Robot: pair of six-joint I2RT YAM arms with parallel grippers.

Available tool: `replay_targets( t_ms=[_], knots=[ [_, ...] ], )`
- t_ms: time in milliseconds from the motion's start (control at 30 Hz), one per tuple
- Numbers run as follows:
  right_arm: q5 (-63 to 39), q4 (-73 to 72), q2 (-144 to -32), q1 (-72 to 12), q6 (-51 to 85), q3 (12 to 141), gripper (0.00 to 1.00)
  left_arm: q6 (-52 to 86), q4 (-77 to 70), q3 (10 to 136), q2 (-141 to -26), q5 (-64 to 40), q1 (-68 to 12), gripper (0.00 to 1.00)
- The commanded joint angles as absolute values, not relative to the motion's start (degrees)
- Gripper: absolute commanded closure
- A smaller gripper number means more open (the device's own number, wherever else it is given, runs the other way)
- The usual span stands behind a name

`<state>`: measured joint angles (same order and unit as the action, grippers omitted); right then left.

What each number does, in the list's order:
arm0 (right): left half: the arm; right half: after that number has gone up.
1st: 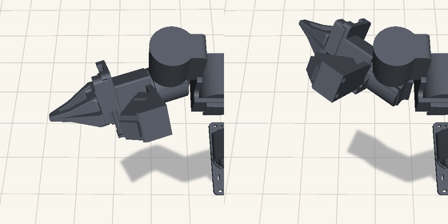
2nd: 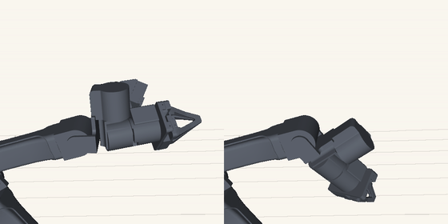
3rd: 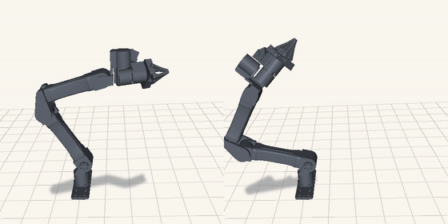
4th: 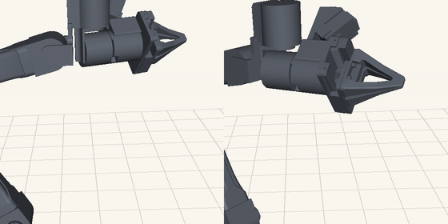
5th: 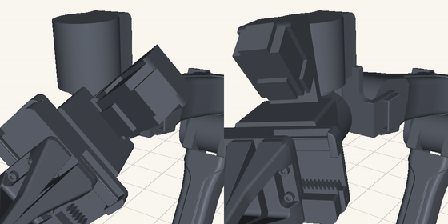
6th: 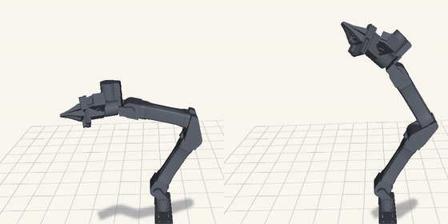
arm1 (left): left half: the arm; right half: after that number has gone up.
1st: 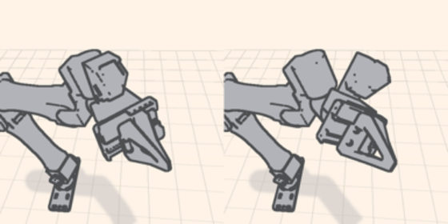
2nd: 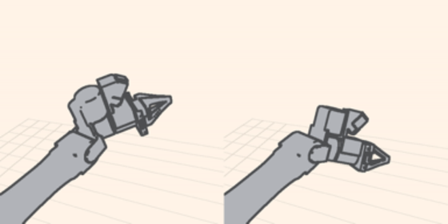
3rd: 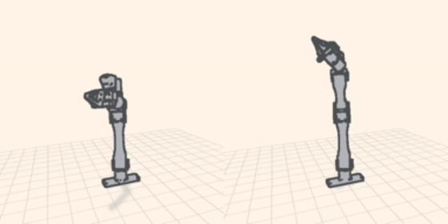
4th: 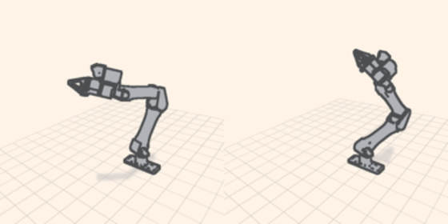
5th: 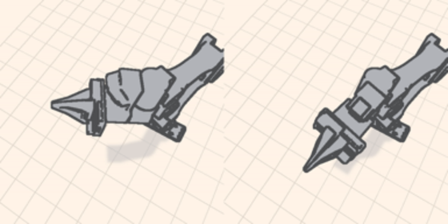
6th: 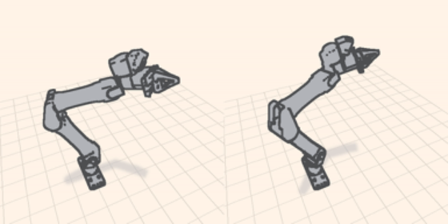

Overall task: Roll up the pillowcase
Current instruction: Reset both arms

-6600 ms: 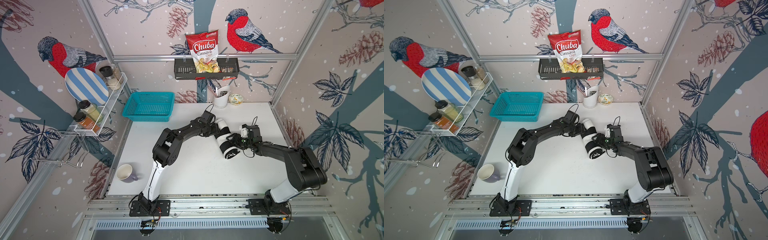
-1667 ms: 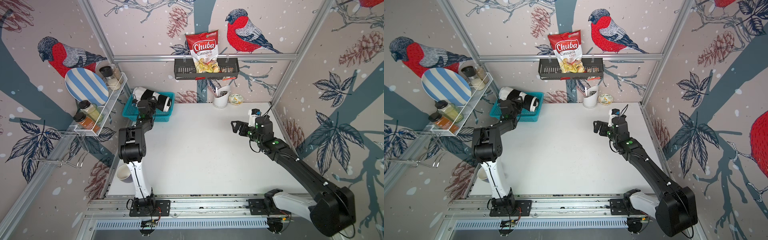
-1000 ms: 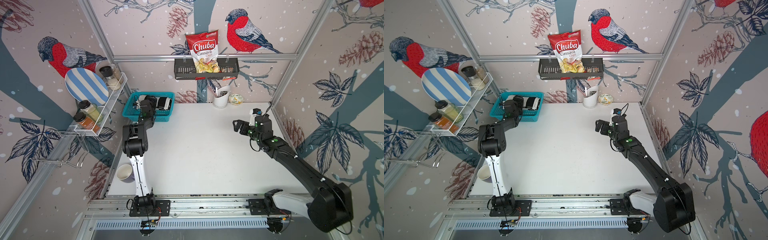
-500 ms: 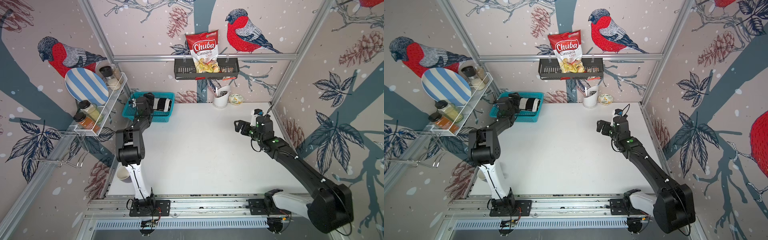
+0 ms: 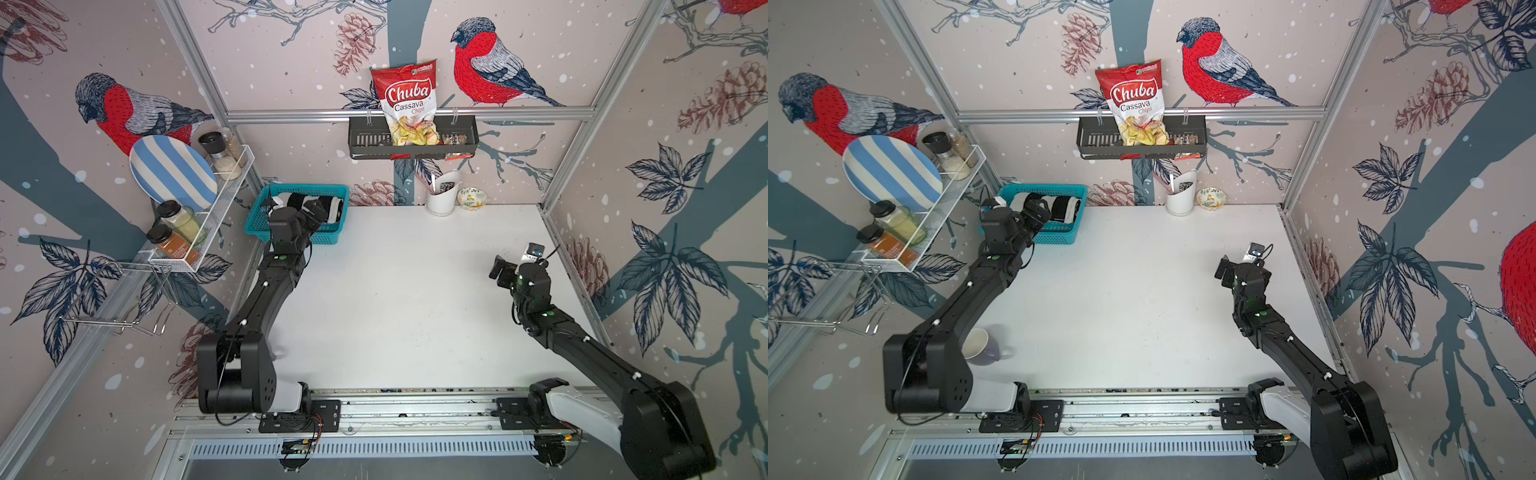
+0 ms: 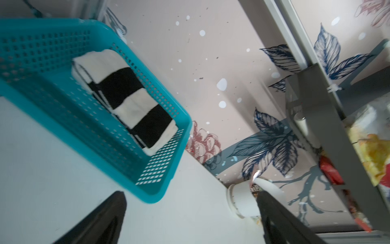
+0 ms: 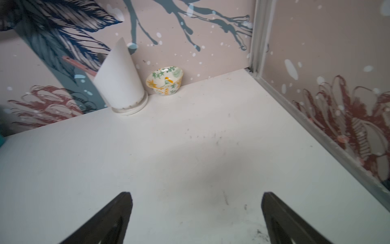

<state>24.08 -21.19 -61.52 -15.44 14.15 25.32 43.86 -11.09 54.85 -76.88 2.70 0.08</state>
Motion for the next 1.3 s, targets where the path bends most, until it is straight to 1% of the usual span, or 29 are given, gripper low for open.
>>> replay_targets(
  t_ms=[0, 100, 167, 233, 300, 367, 433, 533, 567, 600, 667, 700, 733, 767, 800, 900, 967, 1033, 1100, 1267],
  knots=[
    [29.8, -37.8, -63.1, -12.3, 9.2, 21.5, 0.00, 34.9, -7.9, 45.5, -70.8, 12.2, -0.2, 0.01],
    [28.2, -45.7, -67.4, -8.8, 9.2, 18.4, 0.00, 27.9, -13.1, 34.6, -66.8, 18.9, -0.2, 0.01],
    [25.1, -49.4, -70.8, -6.9, 8.9, 17.6, 0.00, 22.6, -15.9, 30.2, -66.6, 20.4, -0.2, 0.01],
    [22.7, -52.0, -74.6, -6.2, 6.1, 17.8, 0.00, 18.8, -19.0, 28.0, -68.5, 21.8, -0.2, 0.01],
    [20.6, -56.0, -77.6, -5.7, 4.4, 17.0, 0.00, 12.6, -26.5, 24.9, -71.3, 21.2, -0.2, 0.01],
    [19.0, -61.5, -79.5, -5.5, 3.0, 15.2, 0.00, 13.3, -32.8, 23.5, -73.7, 23.3, -0.2, 0.01],
    [15.8, -65.2, -81.4, -4.6, 2.7, 13.8, 0.00, 7.8, -44.0, 20.6, -76.1, 18.9, -0.2, 0.01],
    [13.5, -74.6, -85.4, -3.9, 2.3, 10.3, 0.00, 6.4, -65.9, 14.7, -81.7, 18.2, -0.2, 0.01],
    [12.1, -77.2, -86.6, -3.5, 2.1, 9.7, 0.00, 5.5, -67.2, 14.4, -83.6, 14.5, -0.2, 0.00],
    [11.3, -78.4, -87.1, -3.5, 1.6, 9.5, 0.00, 3.8, -69.7, 13.9, -85.6, 11.4, -0.4, 0.01],
    [10.4, -75.2, -86.4, -3.1, 1.8, 10.4, 0.00, 2.0, -80.7, 11.2, -89.8, 9.6, -0.9, 0.02],
    [10.0, -71.6, -85.8, -2.7, 2.6, 11.6, 0.00, 2.5, -76.1, 11.6, -88.2, 9.6, -0.8, 0.02],
    [9.3, -71.1, -86.1, -2.2, 2.9, 12.2, 0.00, 2.8, -72.2, 12.7, -87.1, 9.5, -0.8, 0.02],
    [9.3, -71.7, -86.6, -1.9, 3.1, 12.3, 0.00, 2.5, -72.7, 13.2, -87.7, 9.1, -0.8, 0.01],
    [8.9, -70.9, -86.4, -1.6, 3.4, 12.6, 0.00, 1.8, -76.1, 12.7, -89.1, 8.0, -0.9, 0.02],
    [8.4, -70.6, -86.3, -1.3, 3.6, 12.8, 0.00, 1.7, -71.7, 13.9, -87.9, 7.2, -0.9, 0.02],
    [8.4, -70.2, -86.2, -1.3, 3.6, 12.8, 0.00, 1.4, -75.8, 12.8, -89.1, 7.2, -0.8, 0.02],
    [8.4, -70.3, -86.2, -1.3, 3.6, 12.8, 0.00, 1.7, -73.6, 13.3, -88.4, 7.4, -0.8, 0.01],
    [8.4, -70.2, -86.2, -1.2, 3.6, 12.9, 0.00, 1.5, -75.4, 13.0, -89.0, 7.4, -0.8, 0.01],
    [7.8, -69.9, -86.2, -1.1, 3.8, 12.9, 0.00, 1.5, -74.6, 13.1, -88.7, 7.4, -0.8, 0.01]
  ],
)
